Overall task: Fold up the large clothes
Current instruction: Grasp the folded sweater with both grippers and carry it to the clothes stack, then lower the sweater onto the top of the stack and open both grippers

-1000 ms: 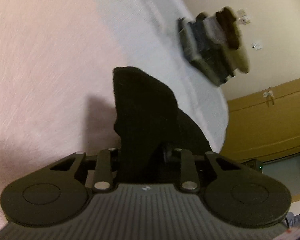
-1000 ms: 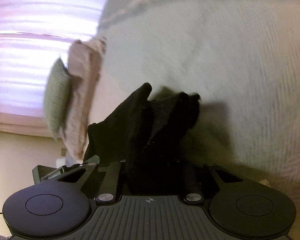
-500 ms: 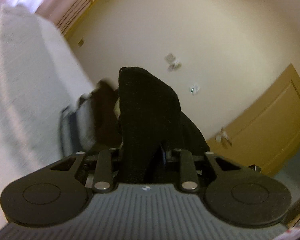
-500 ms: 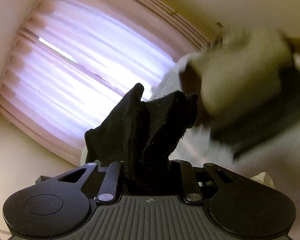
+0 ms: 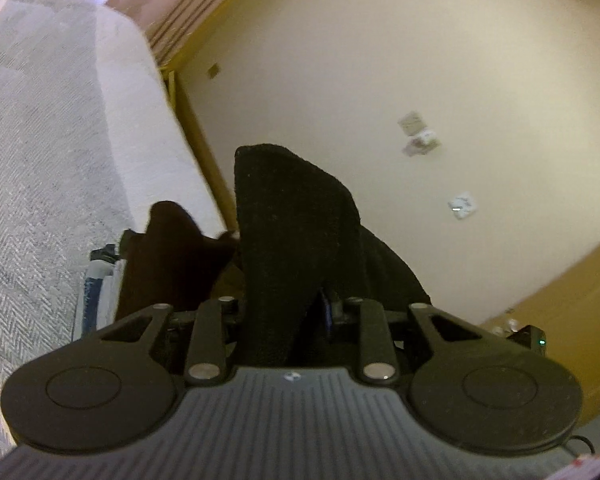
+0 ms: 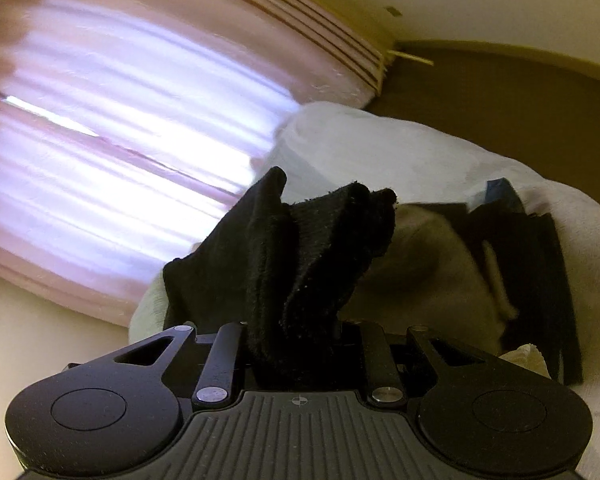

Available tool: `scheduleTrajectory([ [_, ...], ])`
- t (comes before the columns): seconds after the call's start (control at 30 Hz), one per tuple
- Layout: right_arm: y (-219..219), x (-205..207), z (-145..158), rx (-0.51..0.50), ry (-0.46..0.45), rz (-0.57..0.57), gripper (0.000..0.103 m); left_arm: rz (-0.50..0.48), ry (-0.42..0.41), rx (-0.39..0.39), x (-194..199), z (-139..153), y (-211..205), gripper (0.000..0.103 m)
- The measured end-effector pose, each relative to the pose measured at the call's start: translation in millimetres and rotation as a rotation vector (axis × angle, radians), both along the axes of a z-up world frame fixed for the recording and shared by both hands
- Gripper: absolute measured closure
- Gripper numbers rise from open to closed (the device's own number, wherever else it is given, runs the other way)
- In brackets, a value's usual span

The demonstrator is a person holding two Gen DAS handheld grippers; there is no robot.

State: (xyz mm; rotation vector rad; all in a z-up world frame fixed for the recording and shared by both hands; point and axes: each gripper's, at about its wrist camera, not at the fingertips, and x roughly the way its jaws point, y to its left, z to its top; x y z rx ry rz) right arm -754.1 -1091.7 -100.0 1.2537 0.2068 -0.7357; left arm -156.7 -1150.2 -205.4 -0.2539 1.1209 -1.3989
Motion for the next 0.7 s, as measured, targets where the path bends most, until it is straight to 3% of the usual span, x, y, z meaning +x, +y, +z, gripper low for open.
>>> scheduleTrajectory([
  [0.13,-6,11,-16,-0.119,0.151,0.003,0.087,0.026,-0.058,0.029,5,-21,-22,0.080],
  [0.2,-5,23,-25,-0.182,0.248,0.006,0.076,0.036,-0.101,0.061,7,-35,-31,0.077],
  [0.27,-3,38,-35,-0.211,0.373,0.018,0.056,0.046,-0.149,0.088,4,-40,-29,0.070],
  [0.33,2,39,-36,-0.222,0.405,-0.012,0.052,0.031,-0.206,0.090,1,-35,-24,0.069],
  [0.43,15,32,-14,-0.258,0.520,-0.168,0.050,0.086,-0.306,0.094,5,-9,-11,0.071],
  [0.5,27,31,5,-0.351,0.596,-0.268,0.050,0.144,-0.340,0.081,9,10,-5,0.074],
  [0.6,42,53,23,-0.461,0.557,-0.183,0.050,0.092,-0.458,0.062,-15,33,-12,0.074],
  [0.7,42,88,8,-0.486,0.617,-0.051,0.050,0.027,-0.616,0.090,-50,27,-35,0.074],
])
